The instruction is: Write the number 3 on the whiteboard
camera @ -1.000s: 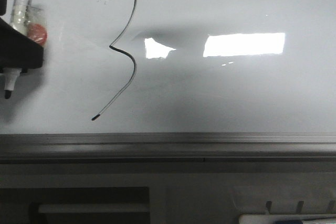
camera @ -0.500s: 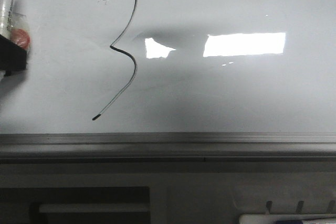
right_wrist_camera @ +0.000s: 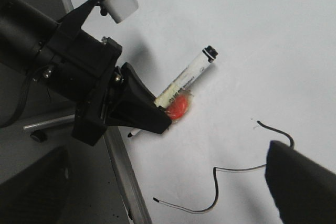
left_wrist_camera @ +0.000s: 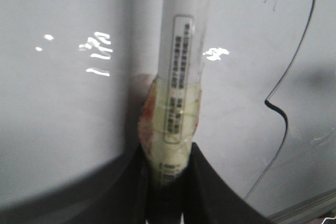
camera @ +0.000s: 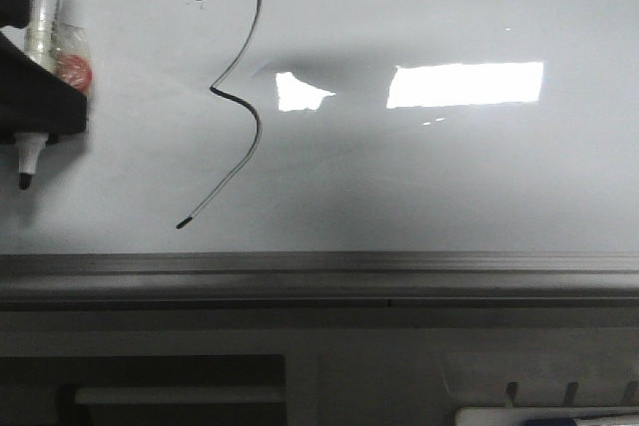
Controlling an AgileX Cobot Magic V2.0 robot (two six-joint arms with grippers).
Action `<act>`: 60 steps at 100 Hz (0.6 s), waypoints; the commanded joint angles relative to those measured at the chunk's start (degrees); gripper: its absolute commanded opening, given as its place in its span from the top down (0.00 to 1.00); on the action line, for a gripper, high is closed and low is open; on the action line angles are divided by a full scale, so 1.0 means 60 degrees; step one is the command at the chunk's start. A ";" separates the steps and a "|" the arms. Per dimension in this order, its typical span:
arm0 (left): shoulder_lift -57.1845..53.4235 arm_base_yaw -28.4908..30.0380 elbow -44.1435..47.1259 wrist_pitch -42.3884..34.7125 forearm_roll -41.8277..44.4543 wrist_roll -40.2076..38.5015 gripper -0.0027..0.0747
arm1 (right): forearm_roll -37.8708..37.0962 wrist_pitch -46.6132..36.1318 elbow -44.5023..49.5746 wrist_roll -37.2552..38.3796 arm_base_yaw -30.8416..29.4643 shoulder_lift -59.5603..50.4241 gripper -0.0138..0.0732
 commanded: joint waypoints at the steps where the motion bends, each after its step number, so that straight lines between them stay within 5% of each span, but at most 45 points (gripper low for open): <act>1: 0.0201 -0.0123 -0.0418 -0.0591 -0.0086 -0.0026 0.99 | 0.0121 -0.0640 -0.0258 0.0048 -0.0076 -0.0251 0.07; 26: 0.0263 -0.0144 -0.0485 -0.0722 -0.0068 -0.0026 0.97 | 0.0121 -0.0619 -0.0258 0.0048 -0.0076 -0.0251 0.07; 33: 0.0263 -0.0144 -0.0485 -0.0773 -0.0068 -0.0026 0.87 | 0.0121 -0.0619 -0.0258 0.0048 -0.0076 -0.0251 0.07; 48: 0.0263 -0.0144 -0.0485 -0.1059 -0.0128 -0.0026 0.46 | 0.0121 -0.0619 -0.0258 0.0048 -0.0076 -0.0251 0.07; 60: 0.0263 -0.0125 -0.0485 -0.1076 -0.0128 -0.0026 0.39 | 0.0121 -0.0619 -0.0258 0.0048 -0.0076 -0.0251 0.07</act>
